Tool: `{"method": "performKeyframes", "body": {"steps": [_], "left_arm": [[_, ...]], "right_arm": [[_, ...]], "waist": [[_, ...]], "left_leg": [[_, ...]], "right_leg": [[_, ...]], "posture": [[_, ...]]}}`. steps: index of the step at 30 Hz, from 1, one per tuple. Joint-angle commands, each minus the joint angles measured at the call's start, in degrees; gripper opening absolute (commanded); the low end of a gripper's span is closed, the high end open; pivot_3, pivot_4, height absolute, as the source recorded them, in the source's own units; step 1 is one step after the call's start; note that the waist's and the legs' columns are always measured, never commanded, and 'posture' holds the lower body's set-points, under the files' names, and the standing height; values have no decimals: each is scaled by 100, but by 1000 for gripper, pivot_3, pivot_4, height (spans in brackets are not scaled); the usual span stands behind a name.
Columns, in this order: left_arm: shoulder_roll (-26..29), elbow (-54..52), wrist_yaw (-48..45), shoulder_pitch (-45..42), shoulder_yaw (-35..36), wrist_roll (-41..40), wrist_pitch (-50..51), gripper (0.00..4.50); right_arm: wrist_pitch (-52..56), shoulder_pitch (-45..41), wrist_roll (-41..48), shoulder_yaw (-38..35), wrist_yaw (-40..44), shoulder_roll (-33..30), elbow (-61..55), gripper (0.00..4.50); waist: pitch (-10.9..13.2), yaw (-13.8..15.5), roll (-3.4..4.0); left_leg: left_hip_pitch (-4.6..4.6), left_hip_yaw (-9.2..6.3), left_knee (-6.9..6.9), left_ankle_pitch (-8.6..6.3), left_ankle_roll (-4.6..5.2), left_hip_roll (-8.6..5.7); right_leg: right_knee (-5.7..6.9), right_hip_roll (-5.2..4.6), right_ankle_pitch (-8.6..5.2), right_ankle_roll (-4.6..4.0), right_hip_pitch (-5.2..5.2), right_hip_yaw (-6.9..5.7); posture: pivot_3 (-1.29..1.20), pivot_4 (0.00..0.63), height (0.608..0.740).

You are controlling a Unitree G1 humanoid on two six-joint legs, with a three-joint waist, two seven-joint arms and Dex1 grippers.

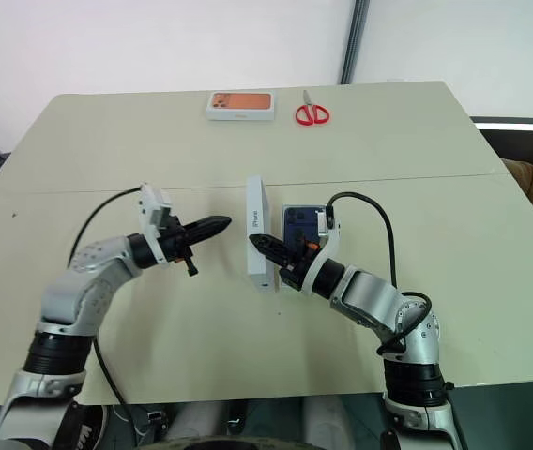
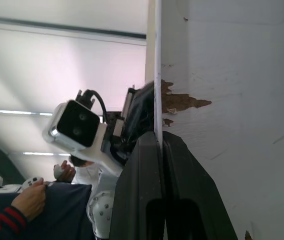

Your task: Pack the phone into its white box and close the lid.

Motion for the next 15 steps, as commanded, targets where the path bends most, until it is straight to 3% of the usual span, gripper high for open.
{"method": "performKeyframes", "body": {"steps": [1,3,8,10,15], "left_arm": [[-51,-113,50,-14,-87,36,-75,16],[-110,-43,67,-3,-177,93,-138,0],[-306,94,87,-83,-369,205,-228,0],[-346,124,96,-128,-384,213,-224,0],[-661,464,167,-330,-554,383,-351,0]], "right_arm": [[-166,53,147,-1,13,-37,-139,287],[-208,63,147,10,6,-97,-124,897],[-294,-136,-99,9,221,-497,-216,3372],[-422,-329,-773,-143,576,-757,-317,4323],[-1122,-625,-2658,-683,1487,-1562,-441,4323]], "waist": [[0,-1,1],[0,-1,1],[0,13,0],[0,12,0],[-1,100,-2]], "left_leg": [[0,0,0,0,0,1],[1,0,0,0,0,1],[1,1,2,0,0,-1],[0,1,4,0,0,-1],[1,2,6,-2,4,-3]], "right_leg": [[0,1,0,0,1,0],[0,1,0,0,1,0],[0,-1,0,0,4,0],[-1,-1,0,0,4,0],[-3,0,-1,2,6,-5]], "posture": [[0,150,740],[0,150,740],[0,150,740],[0,150,740],[0,150,740]]}}
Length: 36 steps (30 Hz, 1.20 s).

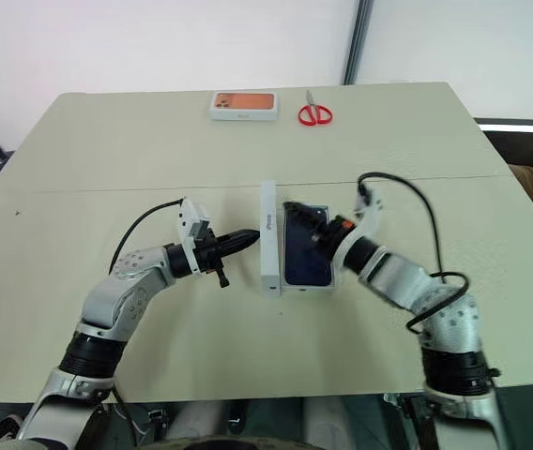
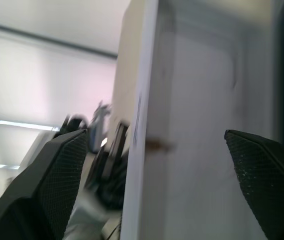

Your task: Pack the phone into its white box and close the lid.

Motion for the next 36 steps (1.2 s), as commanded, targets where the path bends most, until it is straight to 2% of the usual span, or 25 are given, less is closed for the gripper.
{"method": "performKeyframes", "body": {"steps": [1,3,4,6,12,18,27,36], "left_arm": [[-343,206,100,-224,-219,126,-224,0],[-597,397,113,-347,-347,181,-288,0],[-686,473,111,-390,-382,197,-311,0],[-824,610,89,-467,-465,266,-409,0],[-1052,881,63,-609,-572,369,-523,0],[-874,690,11,-490,-493,316,-428,0],[168,-504,-117,-28,-53,-170,429,0],[520,-435,21,376,-21,6,555,0]], "right_arm": [[-589,-109,-1345,-403,820,-540,-211,4323],[-889,2,-2607,-331,1342,-1203,-145,4323],[-1037,62,-3109,-269,1532,-1429,-92,3800],[-1477,210,-4161,96,2172,-1923,-43,3039],[-2194,362,-5960,626,2980,-2209,27,72],[-2398,569,-6593,866,3735,-2057,-144,72],[-2276,558,-6820,882,4220,-1632,-314,72],[-2279,648,-7328,1154,4624,-1520,-304,72]], "waist": [[2,57,4],[3,99,4],[3,131,4],[3,143,2],[2,29,4],[2,41,3],[3,48,4],[3,59,4]], "left_leg": [[0,0,-1,0,0,2],[-2,1,9,1,2,-9],[-2,1,21,-4,9,-11],[-2,4,29,-6,14,-15],[0,7,22,-6,13,0],[0,6,25,-5,12,-1],[0,1,22,-5,11,-1],[1,0,20,-5,10,-3]], "right_leg": [[1,1,0,0,-1,1],[1,-9,1,1,7,-2],[-1,-10,1,1,13,-4],[-2,-13,0,4,15,-6],[2,-2,0,3,10,-4],[1,-4,0,4,12,-4],[0,-6,0,3,12,-3],[0,-8,0,2,11,-4]], "posture": [[0,150,740],[0,150,740],[0,150,740],[0,150,740],[0,150,740],[0,150,740],[0,150,740],[0,150,740]]}}
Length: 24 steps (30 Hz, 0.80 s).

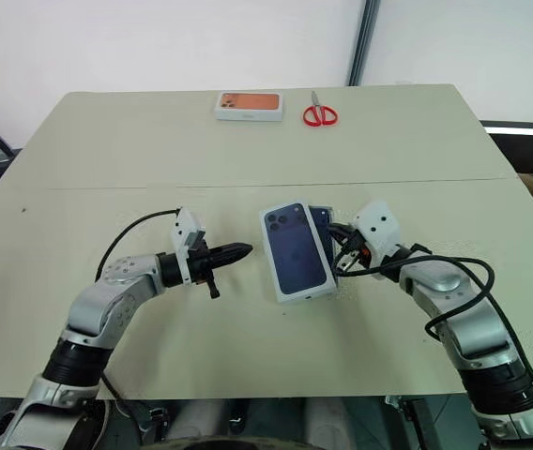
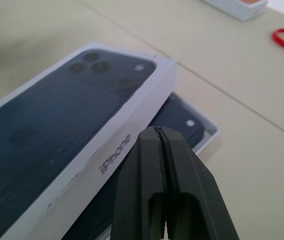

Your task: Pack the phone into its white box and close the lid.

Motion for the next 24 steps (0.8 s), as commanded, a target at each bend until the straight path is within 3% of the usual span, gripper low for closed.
{"method": "performKeyframes", "body": {"steps": [1,24], "left_arm": [[31,-35,46,72,-21,59,-3,0],[-902,955,333,-385,-462,563,-391,0]], "right_arm": [[-15,-34,-220,14,73,47,-150,72],[232,-130,-555,-128,183,324,-165,72]], "waist": [[0,3,0],[0,1,0]], "left_leg": [[0,0,0,0,0,-1],[1,0,-1,1,-3,-4]], "right_leg": [[0,-1,0,0,0,0],[2,-4,0,0,1,-2]], "posture": [[0,150,740],[0,150,740]]}}
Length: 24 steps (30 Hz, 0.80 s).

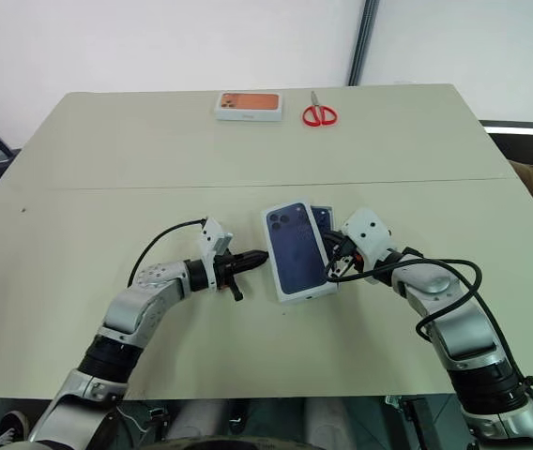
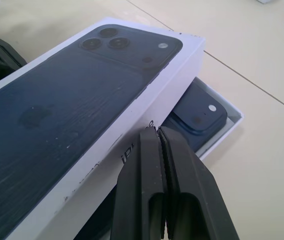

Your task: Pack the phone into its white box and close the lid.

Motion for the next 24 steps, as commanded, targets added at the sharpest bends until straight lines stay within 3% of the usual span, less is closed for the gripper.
{"method": "performKeyframes", "body": {"steps": [1,15,24], "left_arm": [[-78,11,3,-97,-69,67,-107,0],[-699,556,193,-851,-21,148,-241,0],[-754,675,141,-839,-33,240,-316,0]], "right_arm": [[-1,-89,-41,-152,-15,63,-203,72],[-100,22,-369,-388,-13,3,14,72],[-28,221,-437,-473,5,120,-76,72]], "waist": [[0,1,0],[0,12,-1],[0,-4,-1]], "left_leg": [[0,0,0,0,0,0],[0,0,5,0,-1,-3],[0,0,4,2,-3,0]], "right_leg": [[0,0,0,0,0,0],[0,0,0,1,4,-2],[1,3,0,1,2,-1]], "posture": [[0,150,740],[0,150,740],[0,150,740]]}}
